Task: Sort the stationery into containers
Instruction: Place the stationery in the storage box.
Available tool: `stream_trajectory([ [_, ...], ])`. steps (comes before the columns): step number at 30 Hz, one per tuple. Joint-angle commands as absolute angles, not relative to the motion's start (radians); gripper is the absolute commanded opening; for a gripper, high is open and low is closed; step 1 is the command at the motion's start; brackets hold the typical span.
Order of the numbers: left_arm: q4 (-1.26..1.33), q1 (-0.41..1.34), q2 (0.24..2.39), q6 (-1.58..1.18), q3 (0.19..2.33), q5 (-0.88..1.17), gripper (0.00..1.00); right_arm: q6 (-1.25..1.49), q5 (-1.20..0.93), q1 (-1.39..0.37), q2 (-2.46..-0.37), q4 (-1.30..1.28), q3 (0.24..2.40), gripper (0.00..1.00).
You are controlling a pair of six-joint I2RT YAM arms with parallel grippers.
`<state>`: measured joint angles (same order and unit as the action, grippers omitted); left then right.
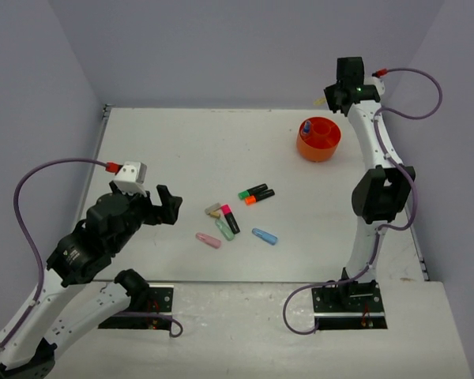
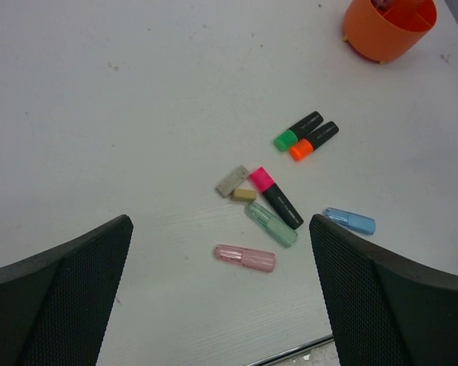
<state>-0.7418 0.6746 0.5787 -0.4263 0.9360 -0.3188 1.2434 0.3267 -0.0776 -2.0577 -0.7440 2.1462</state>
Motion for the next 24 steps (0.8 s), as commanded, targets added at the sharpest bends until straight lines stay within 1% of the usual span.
stream_trajectory([
  [1, -0.725, 0.676, 0.561, -0.429, 0.919, -0.316, 1.00, 1.366, 0.379, -0.082, -2.129, -0.805, 2.235, 0.00],
  [3, -0.720, 0.675, 0.556, -0.433, 0.913, -0.322, 1.00, 1.388, 0.406, -0.090, -2.149, -0.853, 2.254, 0.00],
  [7, -0.690, 0.675, 0.550, -0.434, 0.894, -0.326, 1.00, 1.451, 0.459, -0.097, -2.115, -0.876, 2.164, 0.00],
  [10, -0.696, 0.676, 0.549, -0.438, 0.896, -0.334, 1.00, 1.467, 0.488, -0.095, -2.119, -0.884, 2.155, 0.00],
  [24, -0.693, 0.676, 0.493, -0.449, 0.888, -0.354, 1.00, 1.484, 0.505, -0.079, -2.163, -0.913, 2.151, 0.00],
])
